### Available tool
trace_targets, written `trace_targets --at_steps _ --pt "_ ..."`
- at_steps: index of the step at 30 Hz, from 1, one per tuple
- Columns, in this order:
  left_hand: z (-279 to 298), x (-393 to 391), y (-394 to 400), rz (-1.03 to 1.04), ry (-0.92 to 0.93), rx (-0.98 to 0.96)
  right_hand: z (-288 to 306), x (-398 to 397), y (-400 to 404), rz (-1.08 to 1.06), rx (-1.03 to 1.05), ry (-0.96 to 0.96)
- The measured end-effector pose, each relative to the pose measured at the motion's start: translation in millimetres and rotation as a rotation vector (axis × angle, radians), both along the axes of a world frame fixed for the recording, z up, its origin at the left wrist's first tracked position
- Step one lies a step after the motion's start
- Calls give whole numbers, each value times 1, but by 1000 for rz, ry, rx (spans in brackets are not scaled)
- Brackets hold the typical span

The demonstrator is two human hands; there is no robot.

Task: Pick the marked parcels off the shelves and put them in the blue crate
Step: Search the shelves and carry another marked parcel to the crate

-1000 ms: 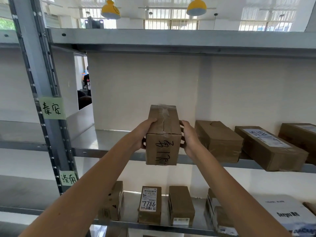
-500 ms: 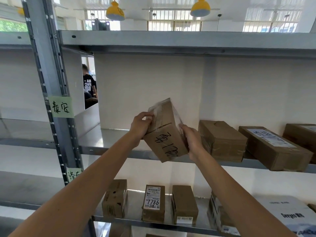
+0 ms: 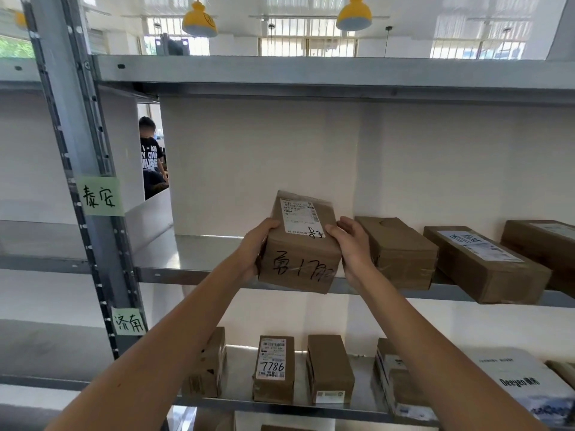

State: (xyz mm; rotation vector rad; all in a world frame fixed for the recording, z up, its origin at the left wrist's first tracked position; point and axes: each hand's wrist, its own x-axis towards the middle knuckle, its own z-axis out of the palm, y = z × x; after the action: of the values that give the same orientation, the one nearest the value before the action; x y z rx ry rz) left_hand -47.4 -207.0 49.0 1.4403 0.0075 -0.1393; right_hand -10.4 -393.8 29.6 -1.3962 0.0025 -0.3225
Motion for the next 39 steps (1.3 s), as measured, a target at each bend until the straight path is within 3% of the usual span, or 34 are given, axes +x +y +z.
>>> trace_targets --at_steps 4,8,18,25,29,31,32,34,37,39 --pt "-15 2 -4 131 -54 -103 -1 -5 5 147 123 83" --pt "-24 0 -6 196 -76 -148 -7 -4 9 155 121 39" --pt "-16 5 10 182 -39 -243 -6 -5 17 257 43 160" --pt "-16 7 21 75 25 -270 -2 -5 37 351 109 217" --pt "-13 5 19 51 -16 -205 -2 -7 42 308 88 227" --pt "-18 11 15 203 -104 -137 -1 -12 43 235 54 183" --pt "-21 16 13 382 -189 -91 1 -15 41 157 18 137" --pt "-15 17 6 699 -499 105 9 -23 30 -33 -67 5" --pt "16 10 -24 646 -935 351 26 -34 3 -139 -232 -184" --pt "34 6 -58 524 -1084 452 40 -39 -19 -184 -339 -238"
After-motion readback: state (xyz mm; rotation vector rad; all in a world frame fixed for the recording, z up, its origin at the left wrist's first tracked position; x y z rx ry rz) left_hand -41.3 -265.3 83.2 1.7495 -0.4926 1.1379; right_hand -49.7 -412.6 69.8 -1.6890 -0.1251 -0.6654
